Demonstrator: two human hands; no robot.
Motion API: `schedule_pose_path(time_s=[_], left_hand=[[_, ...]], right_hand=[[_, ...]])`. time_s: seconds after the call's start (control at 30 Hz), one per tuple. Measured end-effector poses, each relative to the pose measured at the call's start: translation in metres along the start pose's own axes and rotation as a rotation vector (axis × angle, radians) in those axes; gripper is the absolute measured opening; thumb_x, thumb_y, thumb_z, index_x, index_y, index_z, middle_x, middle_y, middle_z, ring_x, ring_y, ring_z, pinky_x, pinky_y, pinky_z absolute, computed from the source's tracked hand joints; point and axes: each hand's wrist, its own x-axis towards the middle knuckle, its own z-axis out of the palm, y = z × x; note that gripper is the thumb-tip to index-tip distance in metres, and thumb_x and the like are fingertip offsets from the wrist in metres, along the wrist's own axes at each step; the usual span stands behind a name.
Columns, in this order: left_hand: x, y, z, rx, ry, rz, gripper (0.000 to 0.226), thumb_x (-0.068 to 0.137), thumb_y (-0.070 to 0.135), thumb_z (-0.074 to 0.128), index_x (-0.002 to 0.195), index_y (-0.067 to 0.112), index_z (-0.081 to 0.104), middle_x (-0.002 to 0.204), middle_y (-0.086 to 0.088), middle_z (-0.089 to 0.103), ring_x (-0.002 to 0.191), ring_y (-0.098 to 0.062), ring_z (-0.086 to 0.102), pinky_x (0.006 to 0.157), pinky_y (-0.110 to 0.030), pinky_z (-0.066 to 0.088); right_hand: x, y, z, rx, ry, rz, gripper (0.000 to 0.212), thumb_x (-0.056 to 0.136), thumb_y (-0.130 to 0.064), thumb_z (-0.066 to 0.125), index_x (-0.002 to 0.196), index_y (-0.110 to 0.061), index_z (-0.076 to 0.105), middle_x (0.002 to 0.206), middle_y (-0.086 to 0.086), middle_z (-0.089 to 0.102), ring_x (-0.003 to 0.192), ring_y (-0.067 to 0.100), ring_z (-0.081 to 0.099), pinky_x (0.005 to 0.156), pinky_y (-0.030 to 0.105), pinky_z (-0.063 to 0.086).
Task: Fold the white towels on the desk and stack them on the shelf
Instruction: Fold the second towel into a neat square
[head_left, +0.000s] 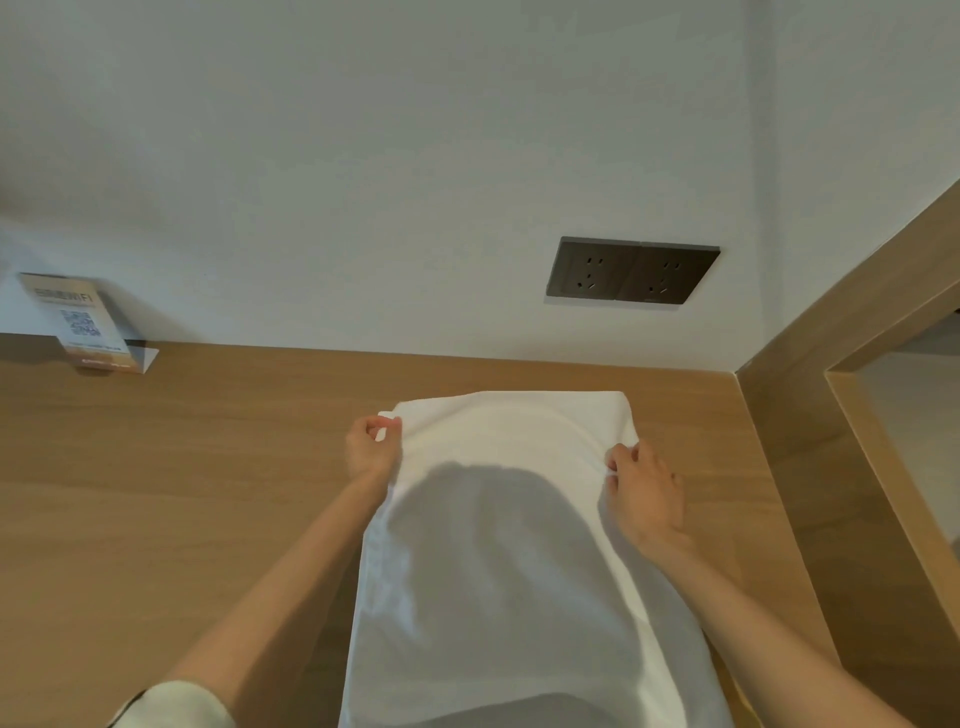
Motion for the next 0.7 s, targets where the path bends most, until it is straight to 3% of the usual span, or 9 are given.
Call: schedule_pose_path(time_s=[0.13,0.27,0.37,0.47,0.57,0.7], left_hand=[[-0.001,-0.007,-0.001,0.008,0.069,0.041,0.007,0.087,0.010,0.061,0.088,0.012,0.055,0.099,-0.009,0.056,0.109,-0.031,0.057,0.080,-0.032,0.043],[-0.003,-0.016,-0.006,0.094,0.070,0.077,0.011,0.086,0.011,0.063,0.096,0.007,0.062,0.111,-0.014,0.064,0.109,-0.027,0.059,0.080,-0.028,0.041],[-0.001,-0.017,-0.009,0.125,0.043,0.094,0.011,0.086,0.014,0.064,0.095,0.010,0.060,0.114,-0.013,0.064,0.111,-0.026,0.059,0.081,-0.027,0.040],[0.000,-0.015,-0.009,0.131,0.040,0.070,0.018,0.086,0.015,0.065,0.101,0.007,0.062,0.114,-0.012,0.063,0.109,-0.026,0.059,0.081,-0.028,0.041],[0.001,-0.014,-0.009,0.140,0.038,0.051,0.019,0.086,0.017,0.064,0.102,0.007,0.062,0.117,-0.011,0.063,0.110,-0.025,0.058,0.081,-0.027,0.040],[0.001,-0.013,-0.010,0.156,0.034,0.042,0.017,0.086,0.017,0.064,0.101,0.009,0.062,0.118,-0.010,0.063,0.112,-0.025,0.058,0.081,-0.026,0.038]], right_hand=[[-0.004,0.004,-0.006,0.075,0.020,0.061,0.017,0.089,-0.012,0.046,0.105,-0.010,0.052,0.103,0.012,0.057,0.093,0.036,0.059,0.073,0.038,0.043],[-0.007,0.003,-0.003,-0.025,-0.021,0.073,0.023,0.088,-0.010,0.045,0.111,-0.010,0.049,0.113,0.011,0.055,0.103,0.033,0.053,0.082,0.039,0.042],[-0.005,-0.011,0.002,-0.030,-0.013,-0.145,0.037,0.083,-0.007,0.050,0.119,-0.016,0.052,0.123,0.007,0.050,0.112,0.029,0.046,0.088,0.038,0.037],[-0.011,-0.038,0.006,0.142,-0.188,-0.421,0.040,0.085,-0.027,0.058,0.124,-0.026,0.052,0.131,-0.001,0.044,0.121,0.024,0.040,0.094,0.037,0.031],[-0.022,-0.069,0.011,0.130,-0.289,-0.580,0.051,0.078,-0.045,0.065,0.125,-0.030,0.051,0.128,-0.003,0.042,0.121,0.019,0.038,0.100,0.037,0.028],[-0.033,-0.095,0.021,0.032,-0.333,-0.689,0.043,0.077,-0.039,0.067,0.115,-0.024,0.057,0.121,0.002,0.042,0.117,0.022,0.037,0.095,0.037,0.027]])
